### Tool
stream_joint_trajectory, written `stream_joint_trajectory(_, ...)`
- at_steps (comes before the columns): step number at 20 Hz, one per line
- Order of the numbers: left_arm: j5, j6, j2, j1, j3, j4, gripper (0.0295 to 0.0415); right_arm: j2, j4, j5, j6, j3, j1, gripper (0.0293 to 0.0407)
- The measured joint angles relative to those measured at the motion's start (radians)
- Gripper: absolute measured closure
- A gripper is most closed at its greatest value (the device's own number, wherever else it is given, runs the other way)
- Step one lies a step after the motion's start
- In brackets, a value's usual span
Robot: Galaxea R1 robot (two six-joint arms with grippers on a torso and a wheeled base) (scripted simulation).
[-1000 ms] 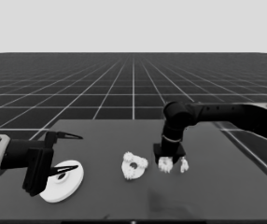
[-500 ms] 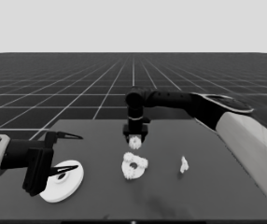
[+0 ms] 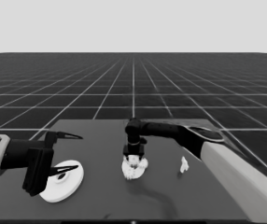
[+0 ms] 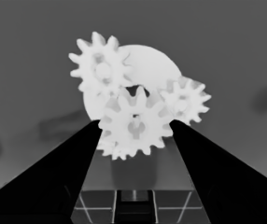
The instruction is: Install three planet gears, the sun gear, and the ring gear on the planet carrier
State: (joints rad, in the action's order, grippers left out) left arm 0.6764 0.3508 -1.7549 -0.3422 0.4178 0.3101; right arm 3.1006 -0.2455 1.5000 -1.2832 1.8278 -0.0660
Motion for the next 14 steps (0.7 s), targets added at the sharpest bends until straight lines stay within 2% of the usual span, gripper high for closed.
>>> stream_joint_trajectory(14, 0.000, 0.000, 0.000, 0.000, 0.000, 0.000, 0.0326, 0.007, -0.018, -0.011, -0.066, 0.023, -0.025, 0.0390)
